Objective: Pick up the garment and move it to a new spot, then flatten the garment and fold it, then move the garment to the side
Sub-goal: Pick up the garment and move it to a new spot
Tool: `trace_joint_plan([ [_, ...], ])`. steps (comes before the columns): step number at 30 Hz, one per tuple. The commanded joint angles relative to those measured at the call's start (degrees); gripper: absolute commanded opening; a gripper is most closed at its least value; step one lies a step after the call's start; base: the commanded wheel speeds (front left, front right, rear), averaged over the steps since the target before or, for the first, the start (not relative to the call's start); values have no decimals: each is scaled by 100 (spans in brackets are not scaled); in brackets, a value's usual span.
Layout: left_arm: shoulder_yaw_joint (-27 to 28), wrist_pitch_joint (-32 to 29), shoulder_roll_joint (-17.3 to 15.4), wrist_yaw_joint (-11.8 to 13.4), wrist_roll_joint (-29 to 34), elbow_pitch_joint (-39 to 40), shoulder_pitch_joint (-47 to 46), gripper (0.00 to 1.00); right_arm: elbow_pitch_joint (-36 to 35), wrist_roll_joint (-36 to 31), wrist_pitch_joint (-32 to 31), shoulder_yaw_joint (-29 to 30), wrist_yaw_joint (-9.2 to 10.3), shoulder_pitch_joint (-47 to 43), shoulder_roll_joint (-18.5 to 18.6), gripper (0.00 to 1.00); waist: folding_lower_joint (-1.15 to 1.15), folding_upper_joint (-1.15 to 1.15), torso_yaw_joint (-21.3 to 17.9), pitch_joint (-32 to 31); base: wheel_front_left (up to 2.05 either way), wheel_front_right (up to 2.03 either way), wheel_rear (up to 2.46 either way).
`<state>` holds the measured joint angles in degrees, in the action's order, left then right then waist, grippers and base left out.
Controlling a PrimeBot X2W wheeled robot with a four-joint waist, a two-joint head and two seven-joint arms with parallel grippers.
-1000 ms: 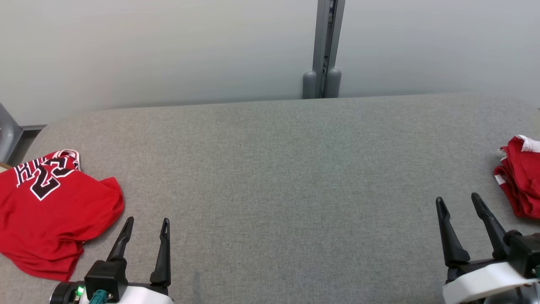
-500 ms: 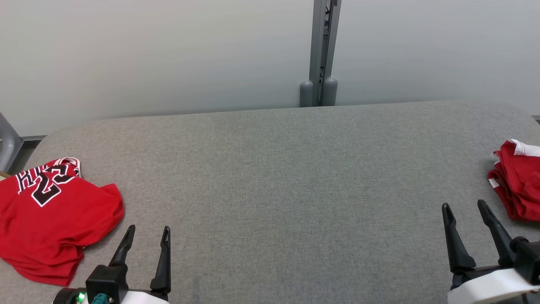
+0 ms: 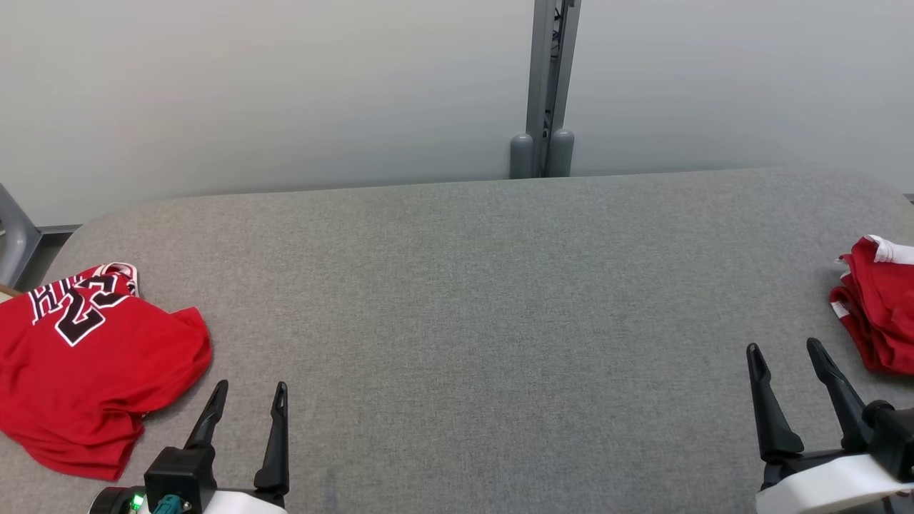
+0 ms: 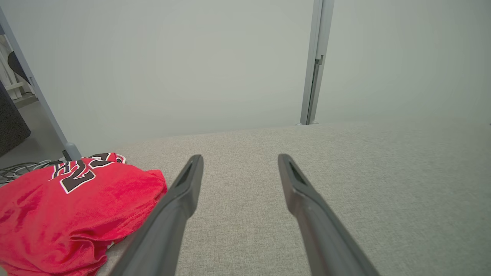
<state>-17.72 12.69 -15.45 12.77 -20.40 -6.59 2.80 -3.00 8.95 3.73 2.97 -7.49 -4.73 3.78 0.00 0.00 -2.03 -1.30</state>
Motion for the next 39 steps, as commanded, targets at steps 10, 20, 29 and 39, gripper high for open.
trace_joint_plan([
  [10, -26, 22, -11, -103, -104, -67, -332, 100, -212, -59, -45, 41, -1, -42, 18, 100, 0, 0, 505, 15, 0, 0, 0],
  [20, 15, 100, 65, -147, -193, -304, -609, 100, -333, -22, -123, -146, -1, -78, 6, 100, 0, 0, 1634, -21, 0, 0, 0],
  [29, 81, 154, 26, -184, -233, -487, -687, 100, -338, -77, -129, -321, -1, -15, -6, 100, 0, 0, 2357, -52, 0, 0, 0],
  [39, 112, 207, 25, -158, -222, -523, -632, 100, -297, -99, -107, -428, -1, -36, -30, 100, 0, 0, 2636, -54, 0, 0, 0],
])
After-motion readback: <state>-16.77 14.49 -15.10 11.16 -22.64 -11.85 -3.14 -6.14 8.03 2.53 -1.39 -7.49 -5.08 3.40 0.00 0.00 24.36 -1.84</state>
